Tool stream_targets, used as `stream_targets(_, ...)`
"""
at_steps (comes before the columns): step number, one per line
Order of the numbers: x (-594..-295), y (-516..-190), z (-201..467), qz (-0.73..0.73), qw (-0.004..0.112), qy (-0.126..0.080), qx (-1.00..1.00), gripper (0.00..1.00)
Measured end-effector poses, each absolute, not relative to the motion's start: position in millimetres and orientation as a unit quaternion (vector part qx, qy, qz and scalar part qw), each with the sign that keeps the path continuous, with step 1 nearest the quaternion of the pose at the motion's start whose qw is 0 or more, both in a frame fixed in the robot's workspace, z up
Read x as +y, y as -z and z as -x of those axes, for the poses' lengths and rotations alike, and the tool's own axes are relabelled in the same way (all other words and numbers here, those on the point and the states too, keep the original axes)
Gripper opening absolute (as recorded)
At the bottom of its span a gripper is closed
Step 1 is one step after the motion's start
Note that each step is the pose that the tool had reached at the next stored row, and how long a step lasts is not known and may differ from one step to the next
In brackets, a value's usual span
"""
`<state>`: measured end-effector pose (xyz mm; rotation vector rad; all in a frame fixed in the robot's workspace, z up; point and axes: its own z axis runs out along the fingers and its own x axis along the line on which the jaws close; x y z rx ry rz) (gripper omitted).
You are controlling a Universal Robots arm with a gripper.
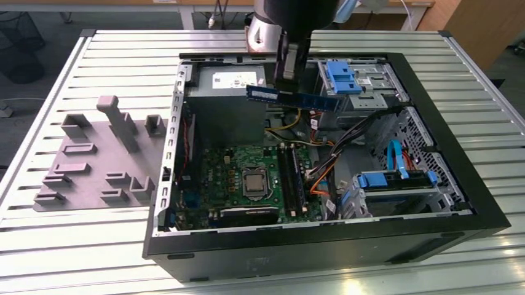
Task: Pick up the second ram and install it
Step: 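Insert the second ram into the second slot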
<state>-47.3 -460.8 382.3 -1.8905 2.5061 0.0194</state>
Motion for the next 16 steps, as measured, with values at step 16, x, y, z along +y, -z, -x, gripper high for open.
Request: stream_targets(16,-460.8,-382.3,47.3,0.567,0.001,-0.006,0.824,0.14)
